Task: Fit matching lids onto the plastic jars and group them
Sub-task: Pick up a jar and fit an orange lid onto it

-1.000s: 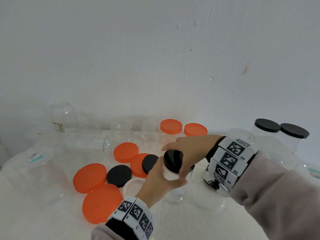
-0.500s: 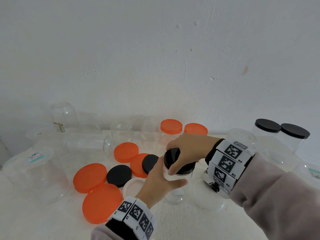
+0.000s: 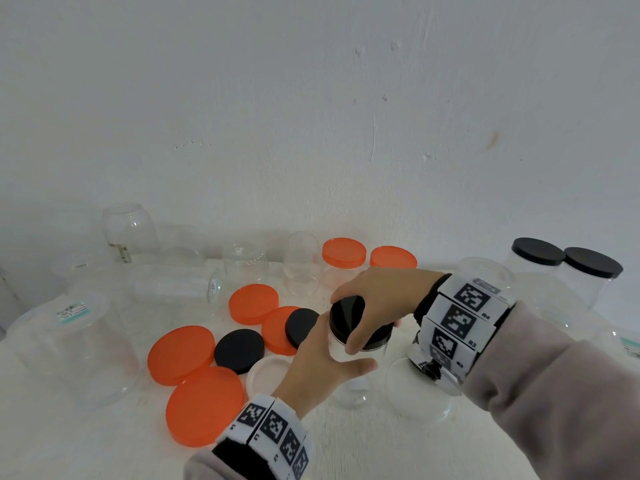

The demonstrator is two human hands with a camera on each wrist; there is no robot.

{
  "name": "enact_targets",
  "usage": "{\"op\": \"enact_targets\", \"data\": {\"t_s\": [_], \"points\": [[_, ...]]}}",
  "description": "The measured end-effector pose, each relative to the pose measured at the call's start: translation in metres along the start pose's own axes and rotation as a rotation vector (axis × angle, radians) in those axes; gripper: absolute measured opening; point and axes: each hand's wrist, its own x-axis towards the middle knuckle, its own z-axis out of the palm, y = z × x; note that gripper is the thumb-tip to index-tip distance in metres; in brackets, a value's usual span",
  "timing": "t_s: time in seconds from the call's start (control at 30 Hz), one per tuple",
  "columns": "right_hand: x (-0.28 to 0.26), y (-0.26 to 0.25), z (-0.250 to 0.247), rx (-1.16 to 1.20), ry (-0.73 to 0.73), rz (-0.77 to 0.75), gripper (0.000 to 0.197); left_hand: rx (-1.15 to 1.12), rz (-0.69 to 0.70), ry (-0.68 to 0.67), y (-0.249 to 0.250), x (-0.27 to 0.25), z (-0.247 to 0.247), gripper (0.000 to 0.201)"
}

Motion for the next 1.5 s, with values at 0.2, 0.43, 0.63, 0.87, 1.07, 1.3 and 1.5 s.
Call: {"op": "enact_targets", "data": {"t_s": [0.2, 0.43, 0.63, 0.87, 1.07, 1.3, 1.5], "points": [[0.0, -0.008, 0.005, -0.06, 0.045, 0.085, 0.06, -0.012, 0.008, -0.018, 0.0, 0.0, -0.001, 0.079], [-0.001, -0.01, -0.001, -0.069, -0.094, -0.028, 0.076, -0.007, 0.018, -0.02, 0.004, -0.001, -0.001, 0.081], [0.001, -0.005, 0.004, -0.051, -0.007, -0.043, 0.066, -0.008, 0.002, -0.012, 0.001, -0.001, -0.001, 0.08], [0.004, -0.002, 0.017, -0.068, 0.138, 0.04, 0.066, -0.015, 0.006, -0.017, 0.002, -0.001, -0.001, 0.082], [-0.003, 0.003, 0.004, 0.007, -0.083, -0.048, 0.082, 0.011, -0.004, -0.007, 0.002, -0.001, 0.0, 0.07], [0.001, 0.004, 0.01, -0.018, 0.06, -0.003, 0.074, -0.002, -0.008, -0.011, 0.0, -0.001, 0.0, 0.077], [0.0, 0.001, 0.005, -0.027, -0.061, 0.032, 0.085, -0.003, -0.01, -0.017, 0.001, -0.001, 0.0, 0.077]]}}
